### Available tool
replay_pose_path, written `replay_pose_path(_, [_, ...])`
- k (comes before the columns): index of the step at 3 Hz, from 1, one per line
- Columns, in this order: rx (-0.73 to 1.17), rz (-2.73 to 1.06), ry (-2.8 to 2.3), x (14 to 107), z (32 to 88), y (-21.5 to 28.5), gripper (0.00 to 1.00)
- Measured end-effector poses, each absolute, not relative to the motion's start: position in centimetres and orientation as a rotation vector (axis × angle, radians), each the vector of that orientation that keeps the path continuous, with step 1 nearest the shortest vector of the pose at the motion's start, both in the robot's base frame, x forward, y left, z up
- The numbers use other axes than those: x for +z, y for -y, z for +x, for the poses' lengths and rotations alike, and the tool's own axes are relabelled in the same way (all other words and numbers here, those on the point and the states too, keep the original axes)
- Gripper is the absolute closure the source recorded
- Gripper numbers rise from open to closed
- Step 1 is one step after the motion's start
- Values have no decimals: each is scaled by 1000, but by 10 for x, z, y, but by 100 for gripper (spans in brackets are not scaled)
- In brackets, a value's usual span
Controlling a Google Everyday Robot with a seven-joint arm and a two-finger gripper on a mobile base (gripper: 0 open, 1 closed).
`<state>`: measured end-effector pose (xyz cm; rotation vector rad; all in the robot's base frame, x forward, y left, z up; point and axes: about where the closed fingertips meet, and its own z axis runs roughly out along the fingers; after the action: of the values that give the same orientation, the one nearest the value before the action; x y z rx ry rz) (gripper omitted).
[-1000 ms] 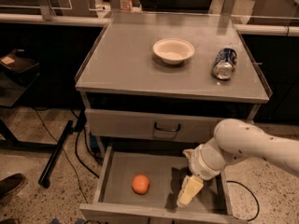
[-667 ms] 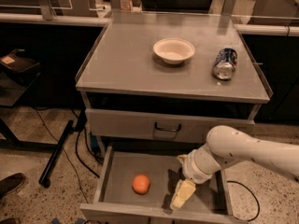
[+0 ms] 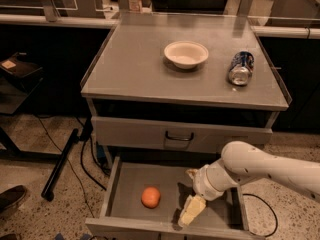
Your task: Pick orange from middle drawer and place on counter
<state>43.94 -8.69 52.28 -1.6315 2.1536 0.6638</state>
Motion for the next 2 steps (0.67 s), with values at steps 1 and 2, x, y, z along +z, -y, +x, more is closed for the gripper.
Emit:
replay_pose_path(1, [717,-1536,-2064,499,461,64,0])
replay_pose_path(2, [744,-1491,-2036,486,475,52,0])
